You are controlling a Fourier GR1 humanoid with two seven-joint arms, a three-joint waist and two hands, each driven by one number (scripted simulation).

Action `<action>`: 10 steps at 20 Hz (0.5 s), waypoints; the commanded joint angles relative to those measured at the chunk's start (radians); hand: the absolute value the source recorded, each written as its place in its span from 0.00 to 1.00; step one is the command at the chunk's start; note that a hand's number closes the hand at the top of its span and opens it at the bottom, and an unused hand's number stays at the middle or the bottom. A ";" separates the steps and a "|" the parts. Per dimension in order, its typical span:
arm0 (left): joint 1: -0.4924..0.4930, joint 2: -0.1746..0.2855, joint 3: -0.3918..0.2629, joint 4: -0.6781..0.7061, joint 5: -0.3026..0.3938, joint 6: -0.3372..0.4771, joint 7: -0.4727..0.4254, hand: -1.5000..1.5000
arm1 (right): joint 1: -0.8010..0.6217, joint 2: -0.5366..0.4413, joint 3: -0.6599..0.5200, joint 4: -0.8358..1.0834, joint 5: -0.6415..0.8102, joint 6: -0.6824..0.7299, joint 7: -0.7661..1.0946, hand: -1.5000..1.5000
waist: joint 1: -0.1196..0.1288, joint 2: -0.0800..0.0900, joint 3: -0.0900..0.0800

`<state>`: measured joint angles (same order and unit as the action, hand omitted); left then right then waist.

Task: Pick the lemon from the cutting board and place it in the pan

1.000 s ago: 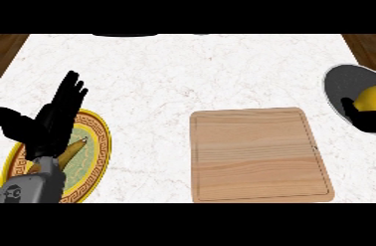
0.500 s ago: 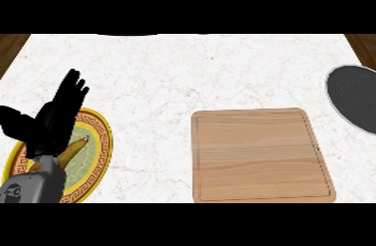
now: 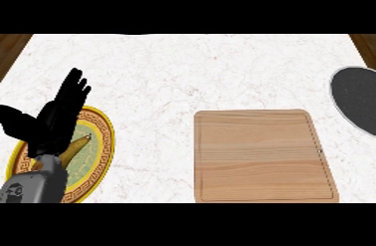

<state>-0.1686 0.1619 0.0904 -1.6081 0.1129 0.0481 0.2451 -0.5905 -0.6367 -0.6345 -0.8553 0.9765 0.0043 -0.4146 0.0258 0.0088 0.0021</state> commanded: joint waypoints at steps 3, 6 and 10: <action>0.019 -0.039 -0.049 -0.026 -0.032 0.016 -0.002 0.50 | -0.093 -0.042 0.011 0.342 0.017 -0.163 -0.149 1.00 | 0.010 0.004 0.001; -0.002 -0.026 -0.041 -0.012 -0.033 0.007 -0.012 0.50 | -0.097 -0.019 0.036 0.432 0.078 -0.275 -0.119 1.00 | 0.024 0.010 0.002; -0.042 -0.027 -0.020 0.050 -0.029 0.012 -0.037 0.50 | -0.100 -0.071 -0.026 0.544 0.039 -0.190 -0.025 0.00 | 0.019 0.018 0.003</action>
<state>-0.1934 0.1429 0.0687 -1.5934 0.0924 0.0548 0.2403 -0.6905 -0.6816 -0.6289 -0.4211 1.0249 -0.1853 -0.4802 0.0457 0.0205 0.0042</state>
